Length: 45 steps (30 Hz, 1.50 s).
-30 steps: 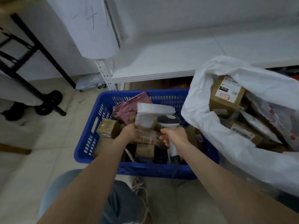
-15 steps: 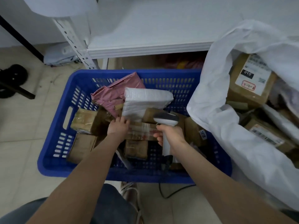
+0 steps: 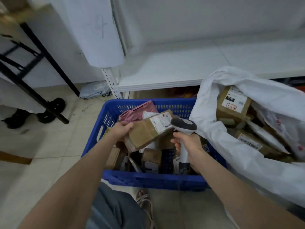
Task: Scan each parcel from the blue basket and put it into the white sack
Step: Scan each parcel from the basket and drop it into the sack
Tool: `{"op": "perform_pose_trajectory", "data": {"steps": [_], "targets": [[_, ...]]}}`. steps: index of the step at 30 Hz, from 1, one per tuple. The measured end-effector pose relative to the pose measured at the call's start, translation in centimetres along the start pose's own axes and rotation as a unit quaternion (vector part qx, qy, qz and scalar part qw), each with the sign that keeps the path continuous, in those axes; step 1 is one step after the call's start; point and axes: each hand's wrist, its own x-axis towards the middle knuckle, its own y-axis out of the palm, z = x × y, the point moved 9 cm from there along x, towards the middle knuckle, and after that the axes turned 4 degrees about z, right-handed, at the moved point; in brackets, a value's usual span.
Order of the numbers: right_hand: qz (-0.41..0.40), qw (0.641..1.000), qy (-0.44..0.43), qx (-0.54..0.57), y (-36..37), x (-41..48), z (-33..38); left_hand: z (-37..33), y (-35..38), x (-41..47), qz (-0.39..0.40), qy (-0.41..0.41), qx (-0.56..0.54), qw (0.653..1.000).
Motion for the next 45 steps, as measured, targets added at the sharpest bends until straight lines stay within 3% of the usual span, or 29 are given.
{"op": "perform_pose_trajectory", "data": {"steps": [3,6,9,15,22,36,45], "targets": [[0.020,0.999,-0.026,0.033,-0.5,-2.5,0.9,0.7,-0.2,-4.1,0.055,-0.052,-0.220,0.973],[0.016,0.995,-0.059,0.075,-1.1,-4.5,1.7,0.4,0.7,-7.5,0.118,-0.026,-0.281,0.952],[0.023,0.991,-0.091,0.098,-1.3,-6.2,2.9,0.1,3.2,-10.3,0.200,0.010,-0.296,0.934],[0.009,0.988,-0.129,0.084,-2.3,-7.8,3.6,-2.0,9.0,-14.6,0.335,0.091,-0.201,0.916],[-0.014,0.990,-0.139,0.032,-3.9,-9.6,4.7,-2.6,10.1,-14.6,0.282,0.078,-0.284,0.913],[-0.005,0.987,-0.158,-0.002,-5.3,-10.6,5.8,-3.8,11.3,-16.1,0.280,0.023,-0.255,0.925],[0.027,0.983,-0.175,-0.039,-5.0,-11.3,4.3,-4.9,9.2,-14.5,0.180,0.063,-0.308,0.932]]}}
